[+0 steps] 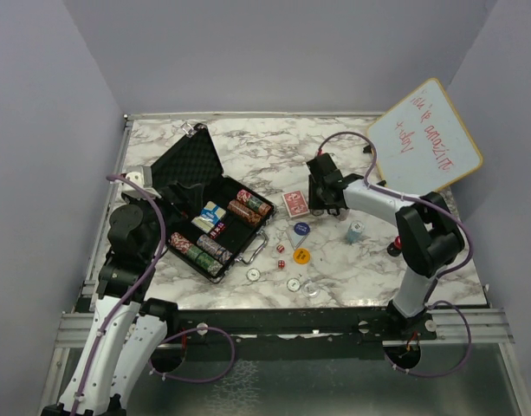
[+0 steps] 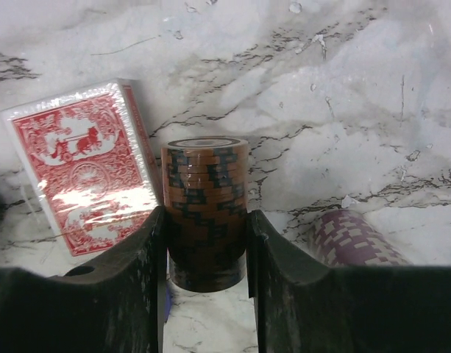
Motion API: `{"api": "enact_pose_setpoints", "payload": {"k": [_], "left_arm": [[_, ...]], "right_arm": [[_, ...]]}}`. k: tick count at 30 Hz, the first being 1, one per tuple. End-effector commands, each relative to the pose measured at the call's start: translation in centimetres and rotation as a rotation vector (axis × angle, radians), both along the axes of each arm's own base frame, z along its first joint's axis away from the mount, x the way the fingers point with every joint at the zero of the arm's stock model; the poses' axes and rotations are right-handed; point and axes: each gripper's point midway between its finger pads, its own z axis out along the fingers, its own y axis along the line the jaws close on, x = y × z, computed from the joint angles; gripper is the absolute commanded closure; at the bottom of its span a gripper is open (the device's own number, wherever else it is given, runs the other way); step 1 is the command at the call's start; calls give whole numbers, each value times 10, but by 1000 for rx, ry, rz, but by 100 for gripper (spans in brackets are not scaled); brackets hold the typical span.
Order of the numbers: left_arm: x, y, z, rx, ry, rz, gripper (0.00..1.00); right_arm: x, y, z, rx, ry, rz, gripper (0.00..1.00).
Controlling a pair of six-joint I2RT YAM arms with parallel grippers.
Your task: Pack up texas hold em set
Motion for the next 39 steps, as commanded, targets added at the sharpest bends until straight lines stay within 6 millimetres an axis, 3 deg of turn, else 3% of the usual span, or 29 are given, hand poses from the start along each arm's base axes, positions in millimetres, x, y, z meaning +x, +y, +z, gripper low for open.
{"api": "enact_pose_setpoints", "payload": {"k": [1,9,14,18,23,28,39], "left_arm": [[-3,3,3,-1,-20,7,1],[-6,14,5,0,-26,67,1],[-7,25,9,12,-34,124,1],[-9,34,11,5,-37,173,1],[-21,89,3,-8,33,484,1],[-29,88,7,-40,-2,474,1],[-32,88,8,-29,-14,464,1]], "right_arm": [[15,33,65,102,-133,121,85],[13,140,118,282,-249,457,85],[9,214,135,331,-309,648,85],[5,254,143,355,-341,757,85],[3,279,136,360,-331,855,85],[4,297,125,335,-312,919,85],[15,316,89,285,-256,966,85]]}}
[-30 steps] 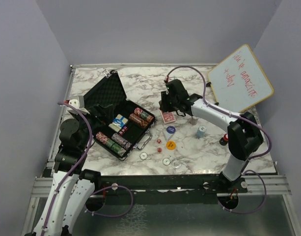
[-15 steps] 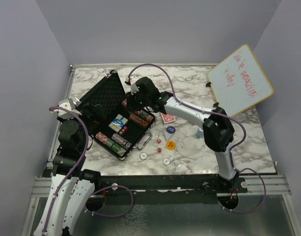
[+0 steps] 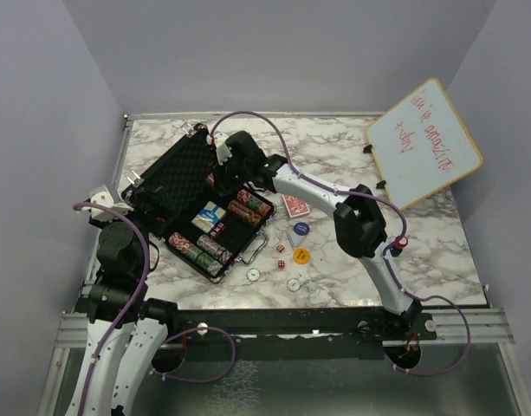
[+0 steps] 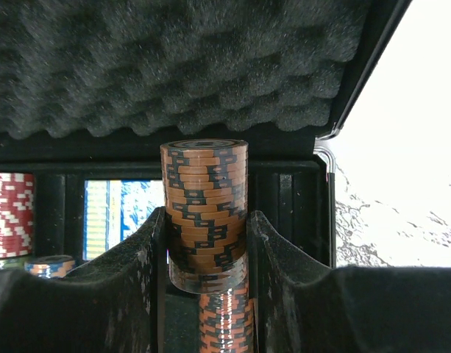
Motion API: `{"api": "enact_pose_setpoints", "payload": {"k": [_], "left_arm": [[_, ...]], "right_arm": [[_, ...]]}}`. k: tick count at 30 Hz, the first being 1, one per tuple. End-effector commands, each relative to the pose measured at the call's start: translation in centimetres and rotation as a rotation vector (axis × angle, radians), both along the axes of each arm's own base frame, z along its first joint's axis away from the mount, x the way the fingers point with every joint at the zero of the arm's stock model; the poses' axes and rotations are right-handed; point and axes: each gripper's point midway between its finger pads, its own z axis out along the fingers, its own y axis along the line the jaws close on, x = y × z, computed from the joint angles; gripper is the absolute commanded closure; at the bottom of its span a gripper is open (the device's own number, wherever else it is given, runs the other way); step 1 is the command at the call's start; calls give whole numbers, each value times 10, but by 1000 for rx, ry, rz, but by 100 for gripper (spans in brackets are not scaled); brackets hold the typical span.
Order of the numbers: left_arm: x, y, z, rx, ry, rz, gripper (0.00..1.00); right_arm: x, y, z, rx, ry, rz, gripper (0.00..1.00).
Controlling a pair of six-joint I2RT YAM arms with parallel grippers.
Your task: Pack up texas hold em set
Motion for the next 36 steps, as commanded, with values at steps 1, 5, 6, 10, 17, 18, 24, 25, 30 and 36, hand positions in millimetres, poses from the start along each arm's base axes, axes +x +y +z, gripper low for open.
{"api": "enact_pose_setpoints", "payload": {"k": [1,5,6,10,17,18,24,25,30,36], "left_arm": [[-4,4,2,2,-1,19,1],[-4,5,2,2,-3,19,1],[-4,5,2,2,-3,20,1],[-6,5,3,4,-9,19,1],[-8,6,4,4,-14,22,1],[-8,6,4,3,-14,20,1],[-8,6,3,4,-13,25,1],[-7,6,3,4,-12,24,1],[-7,5,3,2,-13,20,1],[-7,5,2,3,-8,17,1]], "right_arm": [[-7,14,-2,-6,-14,75,85],[-10,17,-14,-28,8,82,85],[-9,17,-17,-35,12,83,85],[-11,16,-30,-67,33,85,85],[-12,7,-46,-139,55,71,86],[-11,4,-49,-154,62,58,85],[-10,-4,-62,-239,110,25,86],[-10,-6,-64,-247,112,21,85],[-12,-10,-67,-272,121,24,86],[-17,-12,-70,-287,135,48,86]]}}
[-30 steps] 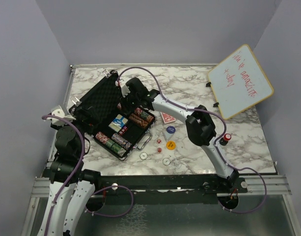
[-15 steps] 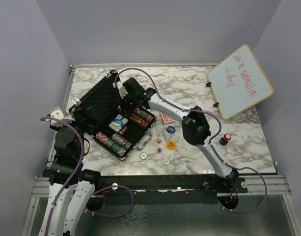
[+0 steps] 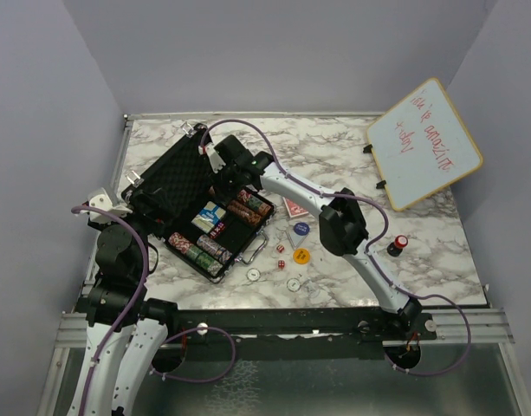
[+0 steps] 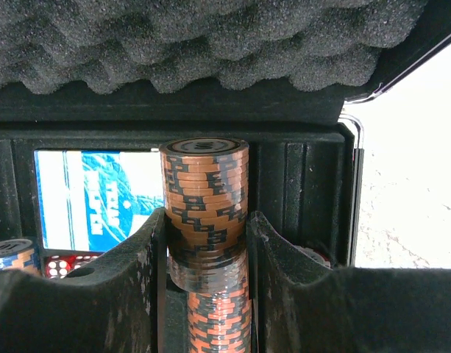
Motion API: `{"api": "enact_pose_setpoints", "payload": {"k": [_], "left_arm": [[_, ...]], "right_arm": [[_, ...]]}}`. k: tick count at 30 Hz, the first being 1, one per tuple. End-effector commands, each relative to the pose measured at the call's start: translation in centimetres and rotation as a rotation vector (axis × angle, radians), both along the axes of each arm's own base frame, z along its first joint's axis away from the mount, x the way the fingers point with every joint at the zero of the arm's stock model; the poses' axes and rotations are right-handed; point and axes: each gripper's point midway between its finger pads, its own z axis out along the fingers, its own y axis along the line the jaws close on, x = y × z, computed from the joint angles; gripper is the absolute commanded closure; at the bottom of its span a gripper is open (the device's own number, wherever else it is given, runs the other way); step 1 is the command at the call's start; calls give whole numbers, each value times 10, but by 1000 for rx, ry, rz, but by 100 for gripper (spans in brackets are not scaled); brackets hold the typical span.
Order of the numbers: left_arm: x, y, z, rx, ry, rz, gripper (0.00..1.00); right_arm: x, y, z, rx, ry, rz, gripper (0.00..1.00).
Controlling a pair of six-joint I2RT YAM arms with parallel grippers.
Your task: Pack up texas hold em set
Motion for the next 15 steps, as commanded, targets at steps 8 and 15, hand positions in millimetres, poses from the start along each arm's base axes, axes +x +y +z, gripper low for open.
{"api": "enact_pose_setpoints", "payload": {"k": [8,15], "left_arm": [[-1,3,1,2,-4,14,1],[-1,3,0,3,2,14,1]], "right_arm": [[-18,-13,-28,-101,72,37,87],[-15,-15,-33,-115,73,20,73]]}}
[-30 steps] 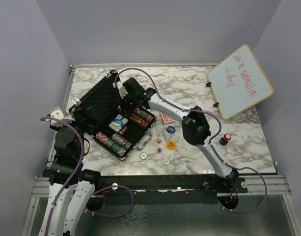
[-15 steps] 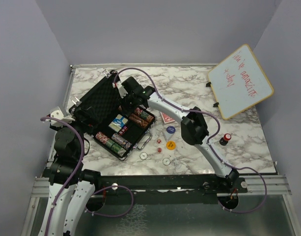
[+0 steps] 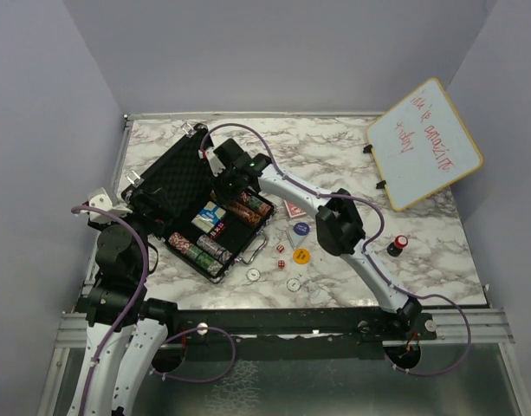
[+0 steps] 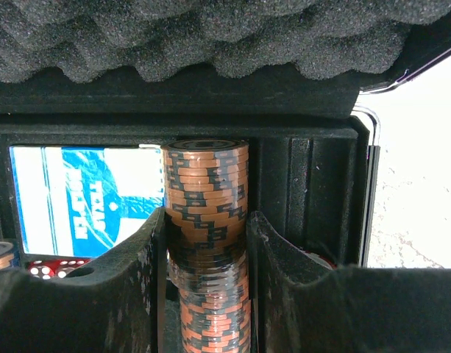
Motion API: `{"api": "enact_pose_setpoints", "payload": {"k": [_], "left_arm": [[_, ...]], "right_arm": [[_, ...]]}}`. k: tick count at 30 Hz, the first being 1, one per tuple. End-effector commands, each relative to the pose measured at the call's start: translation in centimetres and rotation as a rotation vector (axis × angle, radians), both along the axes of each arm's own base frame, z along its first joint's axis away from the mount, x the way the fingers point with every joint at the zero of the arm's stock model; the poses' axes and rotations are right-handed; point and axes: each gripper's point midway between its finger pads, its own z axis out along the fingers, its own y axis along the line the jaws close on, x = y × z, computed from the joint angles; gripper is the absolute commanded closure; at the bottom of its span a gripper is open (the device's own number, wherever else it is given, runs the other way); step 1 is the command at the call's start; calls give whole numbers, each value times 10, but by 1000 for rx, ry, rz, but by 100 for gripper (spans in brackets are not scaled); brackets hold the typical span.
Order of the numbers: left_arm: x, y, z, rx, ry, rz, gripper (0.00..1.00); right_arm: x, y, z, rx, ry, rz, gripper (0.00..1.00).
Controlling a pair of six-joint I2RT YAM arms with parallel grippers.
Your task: Pack up texas hold em set
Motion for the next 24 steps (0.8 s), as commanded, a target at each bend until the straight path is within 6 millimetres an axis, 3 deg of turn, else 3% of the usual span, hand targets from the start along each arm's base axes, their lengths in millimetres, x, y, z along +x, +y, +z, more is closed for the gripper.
{"api": "enact_pose_setpoints", "payload": {"k": [1,5,10,17,18,20,24], "left_arm": [[0,3,0,3,3,13,1],[0,3,-1,4,6,11,1],[2,-1,0,7,6,-9,1],[7,-24,8,21,-35,-145,1],[8,-28,9,22,-41,-163,1],[9,-34,13,20,-58,-198,1],[11,-59,21,26,-117,-343,1]], "right_arm": [[-10,-13,-16,-85,42,1,64],[-10,-8,-2,-49,33,-2,45],[-8,1,42,45,-6,-5,32],[-7,-15,124,189,-119,-130,27],[-9,-24,147,223,-154,-160,27],[-7,-50,167,228,-223,-255,27],[6,-155,185,103,-450,-644,27]]}}
